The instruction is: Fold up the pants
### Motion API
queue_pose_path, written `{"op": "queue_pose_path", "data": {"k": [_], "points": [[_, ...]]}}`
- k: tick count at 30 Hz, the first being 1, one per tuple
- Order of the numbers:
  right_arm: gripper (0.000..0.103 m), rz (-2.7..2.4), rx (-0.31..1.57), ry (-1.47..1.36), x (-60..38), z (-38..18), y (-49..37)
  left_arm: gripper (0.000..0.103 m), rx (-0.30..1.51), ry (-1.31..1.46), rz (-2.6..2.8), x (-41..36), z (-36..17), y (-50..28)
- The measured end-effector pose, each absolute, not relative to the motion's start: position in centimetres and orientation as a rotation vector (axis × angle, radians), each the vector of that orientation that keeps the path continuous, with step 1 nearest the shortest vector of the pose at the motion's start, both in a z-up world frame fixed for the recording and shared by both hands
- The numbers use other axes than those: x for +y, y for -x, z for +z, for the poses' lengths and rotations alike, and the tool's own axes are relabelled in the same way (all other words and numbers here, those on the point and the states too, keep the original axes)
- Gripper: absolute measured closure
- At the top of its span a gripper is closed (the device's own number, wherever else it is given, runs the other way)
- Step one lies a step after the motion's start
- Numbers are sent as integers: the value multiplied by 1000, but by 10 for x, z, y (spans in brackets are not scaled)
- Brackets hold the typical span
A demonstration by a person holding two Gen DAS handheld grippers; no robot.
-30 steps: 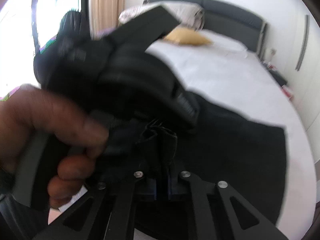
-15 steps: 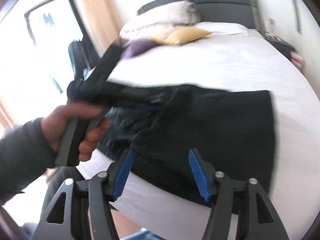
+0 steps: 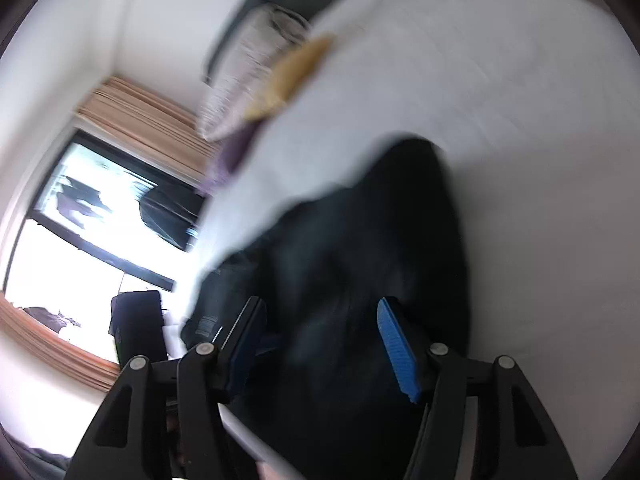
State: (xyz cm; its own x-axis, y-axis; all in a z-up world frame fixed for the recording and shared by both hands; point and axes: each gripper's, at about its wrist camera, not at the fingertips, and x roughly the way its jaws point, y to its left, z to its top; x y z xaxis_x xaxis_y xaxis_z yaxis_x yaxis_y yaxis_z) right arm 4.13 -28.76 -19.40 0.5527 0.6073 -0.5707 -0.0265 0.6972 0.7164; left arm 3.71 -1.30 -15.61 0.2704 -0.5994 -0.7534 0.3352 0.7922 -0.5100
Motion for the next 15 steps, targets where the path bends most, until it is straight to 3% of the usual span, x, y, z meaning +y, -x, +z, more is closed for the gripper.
{"op": "queue_pose_path", "data": {"k": [2,5,9,11,13,14,15], "points": [[62,426,906,-756,-298,-194,-37,61,1126,303,-646,-4,-156,-31],[54,489,824,-766,-299,-168,-38,61,1112,371,-653,9,-157,-29],[24,545,754,-773,-291,-146,-70,61,1109,392,-644,12,-158,-30],[21,526,825,-792,-290,-164,-95,61,1103,394,-649,19,-157,-29],[33,443,922,-790,-299,-192,-120,61,1096,395,-652,17,-158,-25],[52,431,925,-799,-302,-196,-125,61,1094,393,-652,18,-159,-23],[54,418,912,-825,-310,-195,-126,61,1091,394,-655,19,-158,-22]]}}
